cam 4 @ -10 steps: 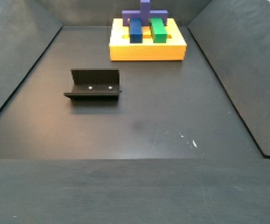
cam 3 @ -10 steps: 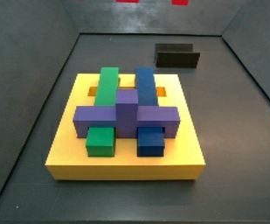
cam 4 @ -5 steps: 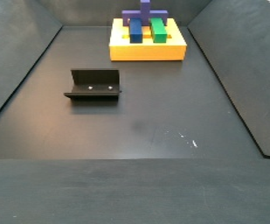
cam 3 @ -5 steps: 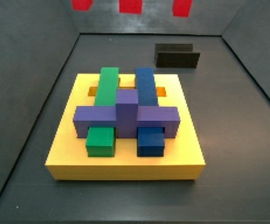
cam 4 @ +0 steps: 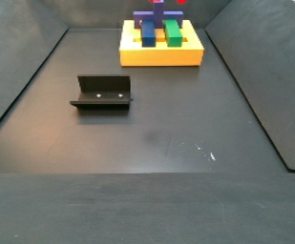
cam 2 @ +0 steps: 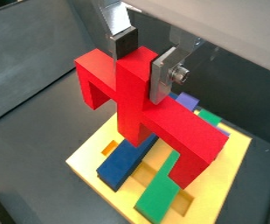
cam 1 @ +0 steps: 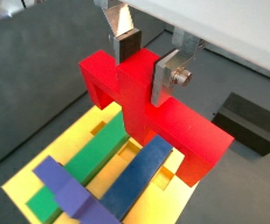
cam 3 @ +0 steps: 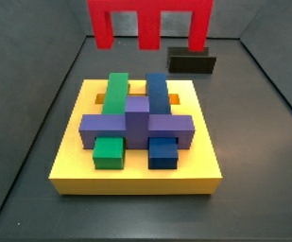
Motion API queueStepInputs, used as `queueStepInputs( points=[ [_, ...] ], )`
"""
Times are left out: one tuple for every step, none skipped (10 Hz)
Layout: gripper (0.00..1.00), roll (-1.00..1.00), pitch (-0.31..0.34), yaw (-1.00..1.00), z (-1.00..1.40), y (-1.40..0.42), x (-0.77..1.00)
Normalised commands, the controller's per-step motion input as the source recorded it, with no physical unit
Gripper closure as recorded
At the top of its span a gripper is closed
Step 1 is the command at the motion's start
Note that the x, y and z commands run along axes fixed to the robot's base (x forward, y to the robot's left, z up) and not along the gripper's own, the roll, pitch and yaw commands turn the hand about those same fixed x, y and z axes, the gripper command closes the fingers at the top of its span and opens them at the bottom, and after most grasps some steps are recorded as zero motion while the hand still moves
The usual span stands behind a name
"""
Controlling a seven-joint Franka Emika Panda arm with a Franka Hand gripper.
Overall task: Pick up the red object. Move up. Move to above the board. Insert the red object.
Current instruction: Insert the red object.
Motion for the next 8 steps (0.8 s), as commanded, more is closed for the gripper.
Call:
queueStepInputs(
  points=[
    [1.00,0.34,-0.114,0.44,-0.44,0.00,0.00],
    [1.00,0.33,-0.154,0.52,-0.48,0.00,0.00],
    [1.00,0.32,-0.176,0.53,-0.49,0.00,0.00],
    [1.00,0.12,-0.124,0.23,-0.61,0.02,0.00],
    [1.00,0.00,-0.071,0.00,-0.51,0.05,-0.06],
    [1.00,-0.14,-0.036,0.00,-0.35,0.00,-0.06],
    [1.00,-0.15,-0.026,-0.02,-0.31,0.00,-0.12],
    [1.00,-0.10,-0.007,-0.03,-0.21,0.00,-0.15]
  ],
)
